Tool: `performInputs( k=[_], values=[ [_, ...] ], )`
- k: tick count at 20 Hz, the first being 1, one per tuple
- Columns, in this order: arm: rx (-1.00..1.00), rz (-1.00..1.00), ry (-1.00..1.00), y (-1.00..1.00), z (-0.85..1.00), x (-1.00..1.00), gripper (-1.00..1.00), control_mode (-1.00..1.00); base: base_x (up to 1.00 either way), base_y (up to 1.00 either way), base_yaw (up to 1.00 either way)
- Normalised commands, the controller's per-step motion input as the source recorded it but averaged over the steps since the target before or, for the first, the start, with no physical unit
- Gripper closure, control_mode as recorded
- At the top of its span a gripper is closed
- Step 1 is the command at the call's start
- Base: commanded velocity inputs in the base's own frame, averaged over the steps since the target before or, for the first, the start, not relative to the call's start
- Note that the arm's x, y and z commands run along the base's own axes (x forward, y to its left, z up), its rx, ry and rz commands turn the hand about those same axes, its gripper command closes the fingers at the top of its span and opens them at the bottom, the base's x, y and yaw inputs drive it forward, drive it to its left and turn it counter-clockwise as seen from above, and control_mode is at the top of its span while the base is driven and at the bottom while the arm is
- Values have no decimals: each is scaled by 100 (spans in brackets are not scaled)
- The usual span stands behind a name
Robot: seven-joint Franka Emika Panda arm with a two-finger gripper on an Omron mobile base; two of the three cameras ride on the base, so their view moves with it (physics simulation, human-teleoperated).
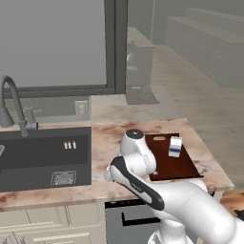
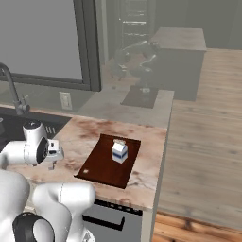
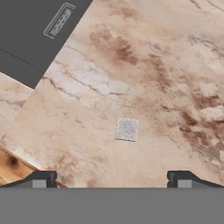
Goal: Take out the milk from the fridge and place it on the tray on the counter. Then take the sugar cube near the tray and place it in the tray.
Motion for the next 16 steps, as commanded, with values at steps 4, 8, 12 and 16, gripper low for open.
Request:
performInputs(
  k=[4,8,12,16],
  values=[
    [0,0,-2,0,-7,0,-100,-100,0,0,0],
    [0,0,0,0,-14,0,-100,-100,0,0,0],
    [0,0,0,0,-12,5,-100,-100,0,0,0],
    [0,0,0,0,-7,12,-100,-100,0,0,0]
  ],
)
